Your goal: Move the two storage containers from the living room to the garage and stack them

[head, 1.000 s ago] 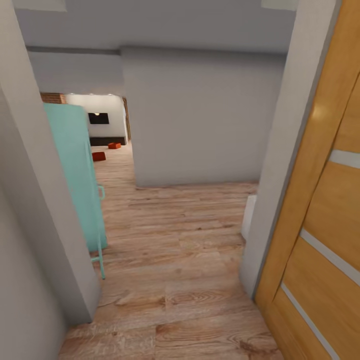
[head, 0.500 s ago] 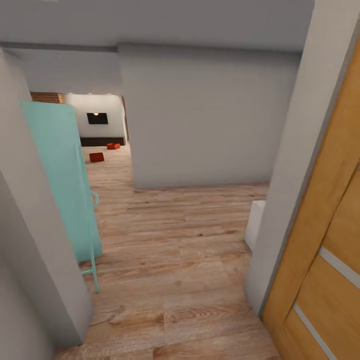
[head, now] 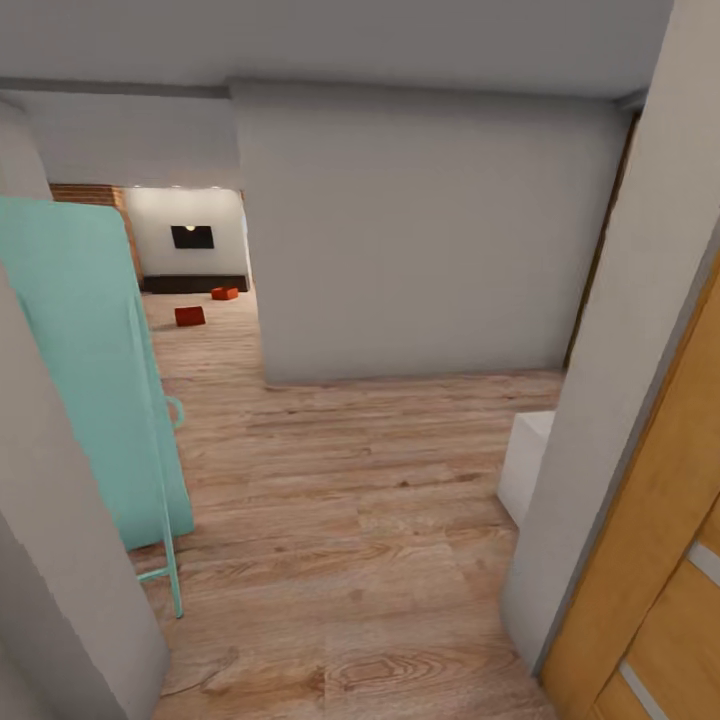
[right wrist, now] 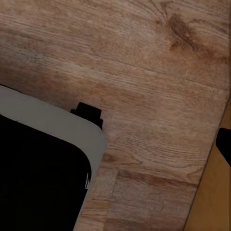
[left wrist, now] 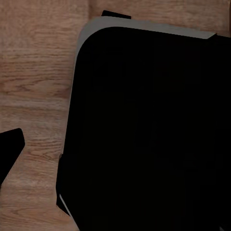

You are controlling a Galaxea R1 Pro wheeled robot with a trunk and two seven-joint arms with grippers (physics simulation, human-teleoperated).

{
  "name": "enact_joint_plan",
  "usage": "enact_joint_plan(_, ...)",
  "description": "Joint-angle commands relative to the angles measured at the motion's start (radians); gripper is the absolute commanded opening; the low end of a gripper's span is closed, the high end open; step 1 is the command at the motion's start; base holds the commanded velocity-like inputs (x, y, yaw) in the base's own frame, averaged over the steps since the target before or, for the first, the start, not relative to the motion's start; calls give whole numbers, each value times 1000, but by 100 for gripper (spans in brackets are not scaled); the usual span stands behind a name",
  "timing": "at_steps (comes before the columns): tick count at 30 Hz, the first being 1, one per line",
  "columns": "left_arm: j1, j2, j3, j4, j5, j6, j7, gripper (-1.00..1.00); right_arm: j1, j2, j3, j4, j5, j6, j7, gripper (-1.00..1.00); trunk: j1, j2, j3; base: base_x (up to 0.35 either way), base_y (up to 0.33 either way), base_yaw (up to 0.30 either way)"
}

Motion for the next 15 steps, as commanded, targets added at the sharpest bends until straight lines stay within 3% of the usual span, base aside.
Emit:
enact_joint_plan(1, 0, 0, 0, -1, 6, -1, 1, 100, 0, 1, 8, 3, -10, -6, 3, 100, 1, 0, -1, 322, 0, 0)
enact_joint_plan(15, 0, 1, 0, -1, 6, -1, 1, 100, 1, 1, 8, 3, -15, -6, 2, 100, 1, 0, -1, 321, 0, 0)
